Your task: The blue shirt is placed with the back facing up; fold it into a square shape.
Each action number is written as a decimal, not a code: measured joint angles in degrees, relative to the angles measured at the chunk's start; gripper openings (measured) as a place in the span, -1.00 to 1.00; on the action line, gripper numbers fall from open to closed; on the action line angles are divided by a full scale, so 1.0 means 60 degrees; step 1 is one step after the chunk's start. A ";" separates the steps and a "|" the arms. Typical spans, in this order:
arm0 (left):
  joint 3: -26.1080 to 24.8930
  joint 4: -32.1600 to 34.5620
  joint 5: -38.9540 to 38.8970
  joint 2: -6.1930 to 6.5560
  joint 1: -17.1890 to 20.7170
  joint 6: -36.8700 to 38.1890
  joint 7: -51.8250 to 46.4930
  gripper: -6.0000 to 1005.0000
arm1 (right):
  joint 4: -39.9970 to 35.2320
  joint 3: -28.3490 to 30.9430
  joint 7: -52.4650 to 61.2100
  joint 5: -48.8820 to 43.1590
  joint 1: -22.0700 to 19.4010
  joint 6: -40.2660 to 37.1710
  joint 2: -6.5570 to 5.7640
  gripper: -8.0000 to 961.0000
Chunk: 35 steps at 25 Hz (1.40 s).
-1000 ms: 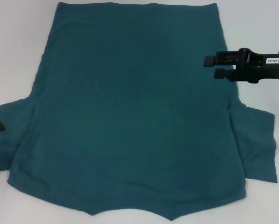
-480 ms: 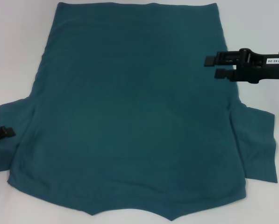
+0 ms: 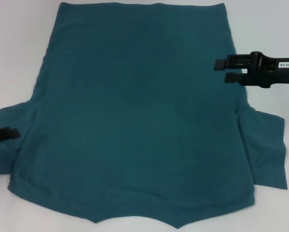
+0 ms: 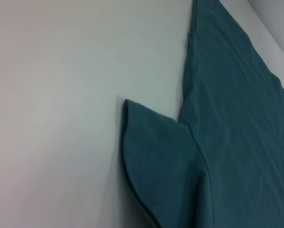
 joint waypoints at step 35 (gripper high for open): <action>0.1978 0.2128 0.1338 -0.0124 -0.0153 -0.0398 0.0646 -0.98 | -0.0001 0.0013 0.0040 0.0018 -0.0107 -0.0002 -0.0026 0.46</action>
